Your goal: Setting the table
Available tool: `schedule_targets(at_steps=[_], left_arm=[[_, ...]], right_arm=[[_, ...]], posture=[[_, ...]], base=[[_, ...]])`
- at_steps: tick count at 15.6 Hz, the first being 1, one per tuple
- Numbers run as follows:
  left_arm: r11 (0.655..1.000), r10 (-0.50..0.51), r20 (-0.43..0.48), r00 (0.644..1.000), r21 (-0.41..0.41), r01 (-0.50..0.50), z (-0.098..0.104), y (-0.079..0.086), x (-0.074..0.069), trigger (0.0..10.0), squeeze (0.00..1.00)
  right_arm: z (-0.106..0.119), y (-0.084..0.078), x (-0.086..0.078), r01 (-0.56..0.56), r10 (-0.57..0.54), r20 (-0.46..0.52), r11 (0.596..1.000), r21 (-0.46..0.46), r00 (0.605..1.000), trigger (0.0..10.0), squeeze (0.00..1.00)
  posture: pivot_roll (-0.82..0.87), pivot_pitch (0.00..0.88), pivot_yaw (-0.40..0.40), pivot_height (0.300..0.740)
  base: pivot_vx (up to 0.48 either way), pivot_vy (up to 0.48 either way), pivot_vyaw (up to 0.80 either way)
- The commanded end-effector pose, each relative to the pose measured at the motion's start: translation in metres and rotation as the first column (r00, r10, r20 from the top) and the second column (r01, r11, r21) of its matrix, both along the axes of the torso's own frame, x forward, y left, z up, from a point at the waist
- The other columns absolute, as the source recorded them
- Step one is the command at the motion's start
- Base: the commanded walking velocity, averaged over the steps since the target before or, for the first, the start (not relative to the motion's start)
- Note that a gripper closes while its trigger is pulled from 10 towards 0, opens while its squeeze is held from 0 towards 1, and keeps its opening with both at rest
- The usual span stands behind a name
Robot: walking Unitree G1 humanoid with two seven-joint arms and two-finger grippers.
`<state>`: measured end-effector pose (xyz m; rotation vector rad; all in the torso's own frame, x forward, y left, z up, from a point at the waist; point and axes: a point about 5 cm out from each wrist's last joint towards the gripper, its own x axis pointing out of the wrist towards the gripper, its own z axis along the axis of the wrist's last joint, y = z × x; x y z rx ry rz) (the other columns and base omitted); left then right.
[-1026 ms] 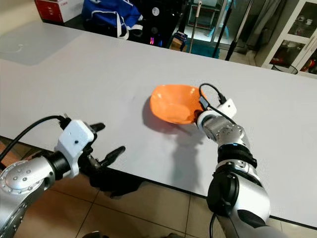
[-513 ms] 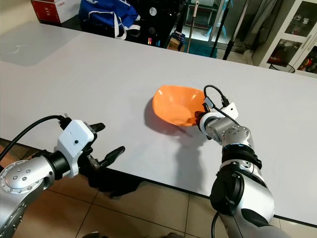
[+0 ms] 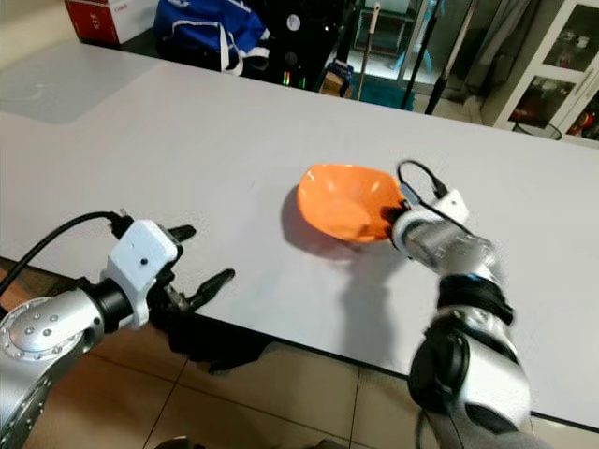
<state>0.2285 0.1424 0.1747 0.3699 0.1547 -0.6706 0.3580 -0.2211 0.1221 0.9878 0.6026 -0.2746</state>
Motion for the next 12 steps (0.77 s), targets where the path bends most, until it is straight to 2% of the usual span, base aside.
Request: schedule_targets(at_steps=[1,3,5,6,7,8,9,10,11,12], left_arm=[[1.0,0.005,0.011,1.0,-0.002,-0.005,0.002,-0.002,0.001,10.0,0.0],[1.0,0.004,0.001,1.0,-0.005,-0.004,-0.001,-0.005,0.001,10.0,0.0],[1.0,0.014,0.008,1.0,-0.02,-0.014,0.0,-0.006,0.002,10.0,0.0],[0.999,0.03,0.03,0.999,-0.04,-0.028,0.004,-0.005,0.003,10.0,0.0],[0.996,0.058,0.06,0.997,-0.068,-0.054,0.009,-0.004,0.004,10.0,0.0],[0.993,0.087,0.079,0.993,-0.084,-0.081,0.012,-0.001,0.005,10.0,0.0],[0.992,0.102,0.091,0.991,-0.083,-0.095,0.013,0.0,0.005,10.0,0.0],[0.989,0.126,0.107,0.986,-0.085,-0.118,0.015,0.002,0.007,10.0,0.0],[0.986,0.157,0.127,0.979,-0.081,-0.148,0.017,0.004,0.011,10.0,0.0],[0.98,0.195,0.146,0.97,-0.076,-0.186,0.019,0.008,0.015,10.0,0.0]], right_arm=[[0.011,-0.01,-0.003,0.019,-0.019,0.027,1.0,-0.006,0.999,10.0,0.0],[0.006,-0.017,-0.016,-0.008,0.007,-0.024,0.999,-0.033,1.0,10.0,0.0],[0.008,-0.027,-0.024,0.017,-0.016,0.01,0.998,-0.062,1.0,10.0,0.0],[0.022,-0.034,-0.028,0.038,-0.031,0.108,0.997,-0.062,0.994,10.0,0.0],[0.041,-0.033,-0.034,0.009,0.001,0.218,0.999,-0.041,0.976,10.0,0.0],[0.061,-0.025,-0.039,-0.044,0.063,0.317,0.997,-0.065,0.946,10.0,0.0],[0.072,-0.019,-0.04,-0.066,0.1,0.374,0.993,-0.102,0.922,10.0,0.0],[0.093,-0.007,-0.041,-0.095,0.16,0.482,0.983,-0.157,0.861,10.0,0.0],[0.105,0.001,-0.041,-0.099,0.202,0.543,0.972,-0.212,0.815,10.0,0.0],[0.11,0.009,-0.042,-0.074,0.262,0.562,0.939,-0.335,0.784,10.0,0.0]], posture=[[0.0,0.013,-0.057,0.74],[-0.01,0.015,-0.053,0.74],[-0.01,0.015,-0.053,0.74],[-0.02,0.021,-0.056,0.74],[-0.02,0.024,-0.055,0.74],[-0.02,0.027,-0.052,0.74],[-0.02,0.027,-0.051,0.74],[-0.02,0.026,-0.05,0.74],[-0.02,0.025,-0.05,0.74],[-0.01,0.024,-0.051,0.74]], base=[[0.0,0.0,0.0],[0.0,0.0,0.0],[0.0,0.0,0.0],[0.0,0.0,0.0],[0.0,0.0,0.0],[0.0,0.48,0.0],[0.0,0.48,0.0],[0.0,0.48,0.0],[0.0,0.48,0.0],[0.0,0.48,0.0]])
